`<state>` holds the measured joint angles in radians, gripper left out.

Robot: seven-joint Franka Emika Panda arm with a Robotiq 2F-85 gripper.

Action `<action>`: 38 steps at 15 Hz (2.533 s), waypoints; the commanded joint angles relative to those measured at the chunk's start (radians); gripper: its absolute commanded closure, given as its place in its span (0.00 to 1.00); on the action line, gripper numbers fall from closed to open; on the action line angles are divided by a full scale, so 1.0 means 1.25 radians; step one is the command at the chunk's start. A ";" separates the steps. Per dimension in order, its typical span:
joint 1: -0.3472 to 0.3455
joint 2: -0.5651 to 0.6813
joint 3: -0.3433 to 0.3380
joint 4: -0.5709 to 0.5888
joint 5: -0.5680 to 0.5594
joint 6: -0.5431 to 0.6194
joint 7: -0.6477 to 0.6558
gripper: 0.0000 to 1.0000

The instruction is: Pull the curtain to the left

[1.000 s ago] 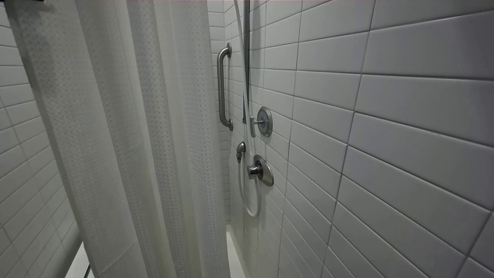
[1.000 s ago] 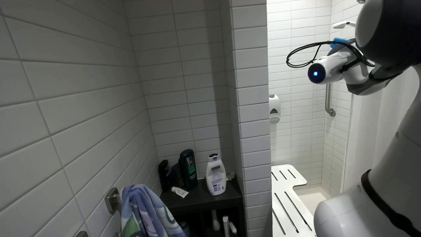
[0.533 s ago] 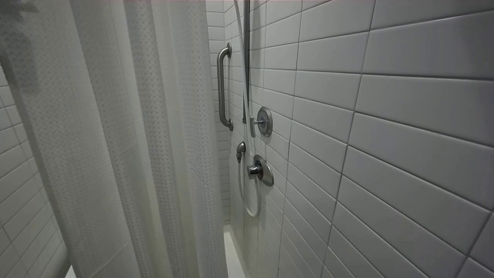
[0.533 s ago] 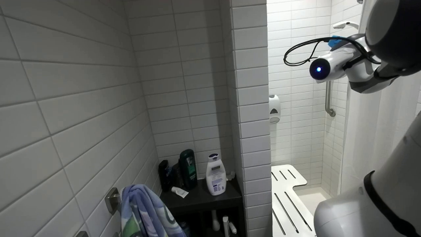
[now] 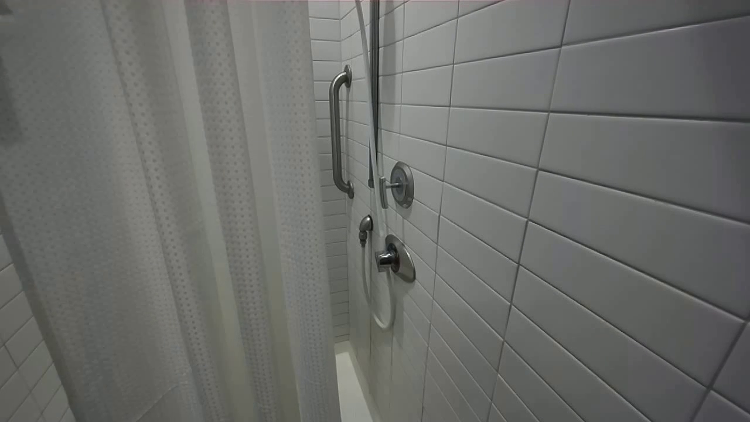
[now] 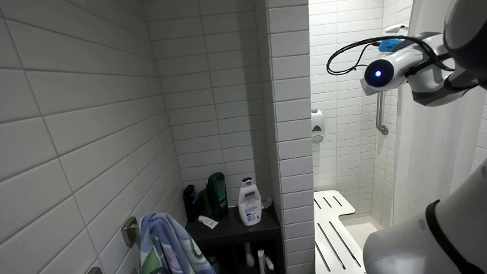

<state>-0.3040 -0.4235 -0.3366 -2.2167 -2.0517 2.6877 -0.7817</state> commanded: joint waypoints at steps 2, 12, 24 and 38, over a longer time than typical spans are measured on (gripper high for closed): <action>-0.012 -0.051 0.006 -0.049 0.024 0.075 -0.057 1.00; -0.008 -0.147 0.030 -0.134 0.149 0.160 -0.200 1.00; 0.013 -0.247 0.077 -0.239 0.323 0.213 -0.392 1.00; 0.103 -0.349 0.108 -0.327 0.452 0.221 -0.560 1.00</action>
<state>-0.2021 -0.8300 -0.2024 -2.5622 -1.5342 2.9521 -1.4247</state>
